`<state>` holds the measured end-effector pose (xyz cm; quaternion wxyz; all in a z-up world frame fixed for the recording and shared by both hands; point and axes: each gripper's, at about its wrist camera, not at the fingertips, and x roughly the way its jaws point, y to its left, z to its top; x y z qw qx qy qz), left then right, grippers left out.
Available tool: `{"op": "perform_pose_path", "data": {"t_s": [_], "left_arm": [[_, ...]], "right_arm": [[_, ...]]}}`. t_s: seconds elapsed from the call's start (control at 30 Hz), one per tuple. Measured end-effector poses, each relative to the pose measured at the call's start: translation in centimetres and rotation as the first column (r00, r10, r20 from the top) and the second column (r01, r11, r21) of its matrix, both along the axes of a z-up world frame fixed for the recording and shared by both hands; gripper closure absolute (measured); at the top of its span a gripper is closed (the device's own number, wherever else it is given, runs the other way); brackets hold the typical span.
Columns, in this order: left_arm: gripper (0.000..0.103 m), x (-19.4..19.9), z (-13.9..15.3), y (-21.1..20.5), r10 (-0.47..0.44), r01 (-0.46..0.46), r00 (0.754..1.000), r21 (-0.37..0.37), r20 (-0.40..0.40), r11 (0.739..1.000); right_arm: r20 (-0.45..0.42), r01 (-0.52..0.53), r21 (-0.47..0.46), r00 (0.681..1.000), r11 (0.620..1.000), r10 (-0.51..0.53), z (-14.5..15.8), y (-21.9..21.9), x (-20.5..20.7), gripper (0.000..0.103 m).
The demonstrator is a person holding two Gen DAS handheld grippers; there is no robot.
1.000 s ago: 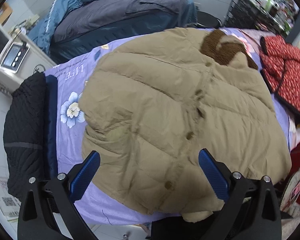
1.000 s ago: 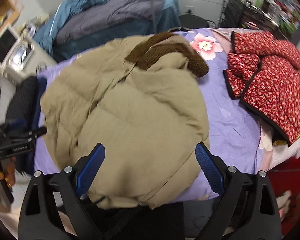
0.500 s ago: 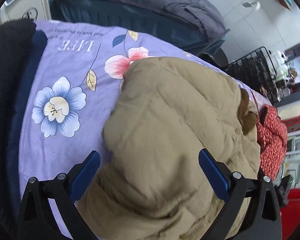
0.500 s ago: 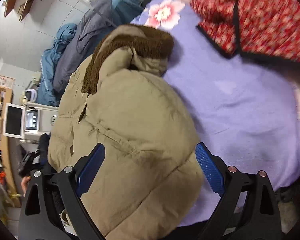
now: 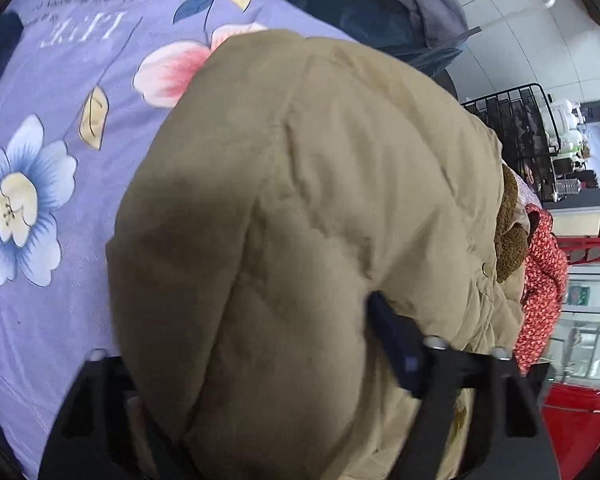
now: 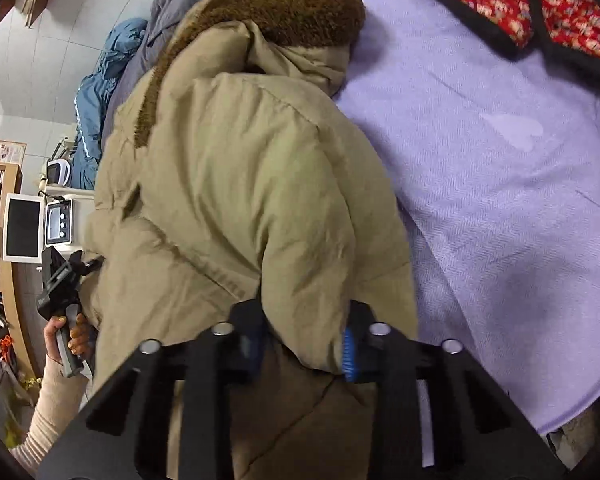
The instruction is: Fold large clothes
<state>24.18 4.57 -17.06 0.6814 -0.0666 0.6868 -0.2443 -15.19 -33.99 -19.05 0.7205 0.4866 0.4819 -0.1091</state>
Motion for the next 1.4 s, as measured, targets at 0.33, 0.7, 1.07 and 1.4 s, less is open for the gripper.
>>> {"op": "perform_pose_path", "data": {"t_s": [0.33,0.7,1.07,1.4], "left_arm": [[0.089,-6.2,12.1,-0.9,-0.049,0.094,0.962,-0.160,0.270,0.983],[0.092,-19.8,32.9,0.0,-0.025,0.166,0.667,-0.115,0.745,0.979],[0.022,-16.3,9.4,-0.6,0.023,-0.069,0.966,0.171,0.259,0.983],[0.006,-16.9,10.9,18.1,0.509,-0.507,0.823,-0.077,0.253,0.859]], "right_arm": [[0.164,-0.215,-0.365,0.943,0.906,0.290,18.8,0.6,4.1,0.089],[0.174,-0.309,-0.782,0.725,0.541,0.666,39.2,5.1,10.3,0.090],[-0.131,-0.372,-0.385,0.928,0.844,0.349,14.5,-3.0,15.8,0.029],[-0.030,-0.218,-0.672,0.963,0.708,0.268,13.1,3.6,6.4,0.023]]}}
